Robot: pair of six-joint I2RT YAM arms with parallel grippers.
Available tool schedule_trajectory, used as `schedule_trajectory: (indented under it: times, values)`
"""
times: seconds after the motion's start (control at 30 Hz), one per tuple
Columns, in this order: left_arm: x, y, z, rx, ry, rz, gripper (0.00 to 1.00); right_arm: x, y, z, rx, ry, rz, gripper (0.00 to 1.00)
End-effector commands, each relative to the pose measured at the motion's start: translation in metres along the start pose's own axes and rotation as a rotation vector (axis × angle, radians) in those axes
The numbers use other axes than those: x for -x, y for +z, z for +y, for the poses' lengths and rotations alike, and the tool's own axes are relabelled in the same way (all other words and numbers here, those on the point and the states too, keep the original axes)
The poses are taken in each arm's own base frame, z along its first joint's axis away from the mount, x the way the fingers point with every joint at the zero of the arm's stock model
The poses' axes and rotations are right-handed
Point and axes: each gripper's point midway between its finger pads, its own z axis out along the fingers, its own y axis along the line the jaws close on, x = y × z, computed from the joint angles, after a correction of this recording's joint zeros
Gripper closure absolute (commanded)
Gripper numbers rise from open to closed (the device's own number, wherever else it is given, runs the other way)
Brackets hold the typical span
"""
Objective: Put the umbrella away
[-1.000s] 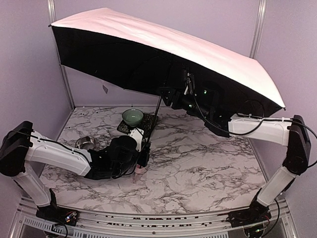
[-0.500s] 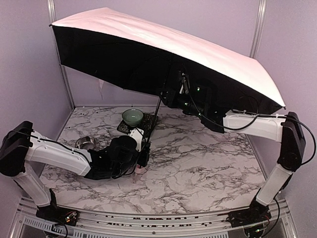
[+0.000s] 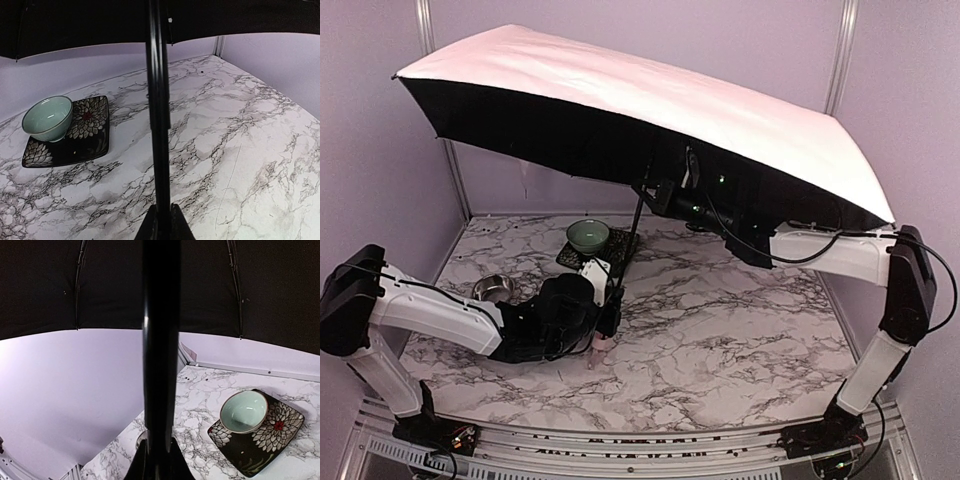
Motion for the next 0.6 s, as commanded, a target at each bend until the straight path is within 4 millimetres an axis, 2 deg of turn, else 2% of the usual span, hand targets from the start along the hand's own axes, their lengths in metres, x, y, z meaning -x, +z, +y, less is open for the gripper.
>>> schedule_trajectory:
  times: [0.0,0.13,0.2,0.27,0.43,0.5,0.57]
  values:
    - [0.03,-0.018,-0.016,-0.118,0.019,-0.094,0.82,0.03,-0.015,0.032,0.123,-0.039,-0.062,1.0]
    - [0.038,-0.033,-0.031,-0.244,0.045,-0.131,0.49,0.037,-0.026,0.062,0.257,-0.06,-0.063,1.0]
    - [0.044,-0.041,-0.038,-0.306,0.048,-0.147,0.38,0.04,-0.034,0.082,0.348,-0.085,-0.059,1.0]
    - [0.052,-0.048,-0.044,-0.364,0.039,-0.164,0.33,0.042,-0.043,0.102,0.437,-0.108,-0.055,1.0]
    - [0.061,-0.053,-0.05,-0.437,-0.025,-0.18,0.3,0.039,-0.062,0.141,0.589,-0.163,-0.05,1.0]
    - [0.063,-0.052,-0.05,-0.444,-0.049,-0.181,0.35,0.037,-0.065,0.147,0.618,-0.155,-0.042,1.0]
    - [0.06,-0.05,-0.051,-0.449,-0.056,-0.174,0.46,0.038,-0.067,0.149,0.623,-0.148,-0.043,1.0]
